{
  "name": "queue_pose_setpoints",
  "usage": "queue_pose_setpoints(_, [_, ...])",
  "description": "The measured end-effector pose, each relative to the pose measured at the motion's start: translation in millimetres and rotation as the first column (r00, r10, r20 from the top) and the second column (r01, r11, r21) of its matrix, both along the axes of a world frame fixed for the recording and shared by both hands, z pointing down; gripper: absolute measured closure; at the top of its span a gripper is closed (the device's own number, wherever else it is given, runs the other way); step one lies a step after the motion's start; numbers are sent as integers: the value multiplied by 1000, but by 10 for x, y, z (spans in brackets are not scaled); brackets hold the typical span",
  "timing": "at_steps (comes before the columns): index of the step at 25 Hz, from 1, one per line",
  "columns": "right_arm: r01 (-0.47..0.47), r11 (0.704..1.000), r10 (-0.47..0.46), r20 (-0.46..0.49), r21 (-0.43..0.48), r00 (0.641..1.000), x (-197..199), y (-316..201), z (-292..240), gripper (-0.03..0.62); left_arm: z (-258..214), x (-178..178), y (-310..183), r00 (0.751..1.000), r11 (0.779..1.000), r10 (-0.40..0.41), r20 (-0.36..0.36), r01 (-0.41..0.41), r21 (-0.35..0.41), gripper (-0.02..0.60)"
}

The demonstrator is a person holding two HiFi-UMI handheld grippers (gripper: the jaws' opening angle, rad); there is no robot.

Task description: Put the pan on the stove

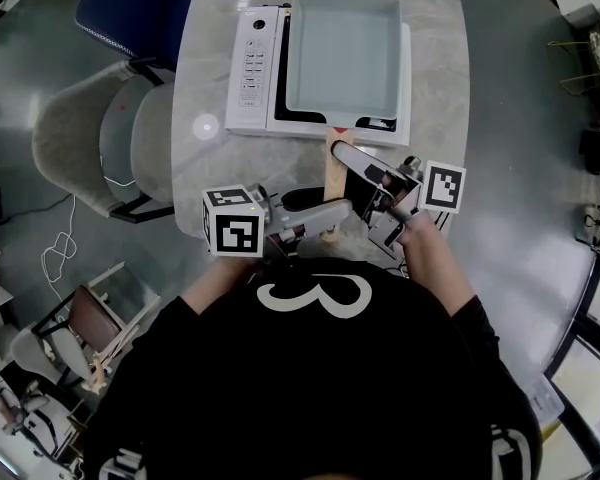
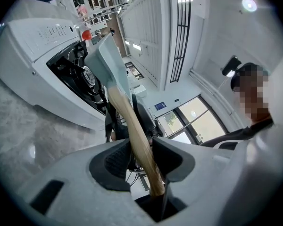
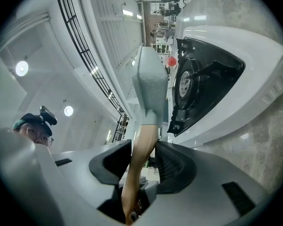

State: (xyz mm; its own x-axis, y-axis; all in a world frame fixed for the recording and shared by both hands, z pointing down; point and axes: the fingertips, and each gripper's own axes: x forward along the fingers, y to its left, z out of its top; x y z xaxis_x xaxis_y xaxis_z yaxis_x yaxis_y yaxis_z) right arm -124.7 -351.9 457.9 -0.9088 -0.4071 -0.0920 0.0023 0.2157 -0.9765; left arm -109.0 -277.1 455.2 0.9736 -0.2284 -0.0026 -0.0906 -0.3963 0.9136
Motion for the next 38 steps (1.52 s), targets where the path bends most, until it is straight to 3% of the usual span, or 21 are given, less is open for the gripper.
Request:
queue_pose_setpoints(16, [5, 998, -5, 7, -70, 1000, 45, -49, 168, 445, 94, 37, -64, 1000, 998, -9, 5, 9, -68, 425])
queue_pose_setpoints(31, [15, 995, -14, 14, -100, 1000, 73, -41, 253, 444, 148, 35, -61, 999, 998, -24, 24, 25, -63, 423])
queue_pose_setpoints(38, [0, 995, 1, 10, -99, 1000, 65, -60, 186, 444, 48, 28, -87, 999, 997, -40, 1, 40, -63, 413])
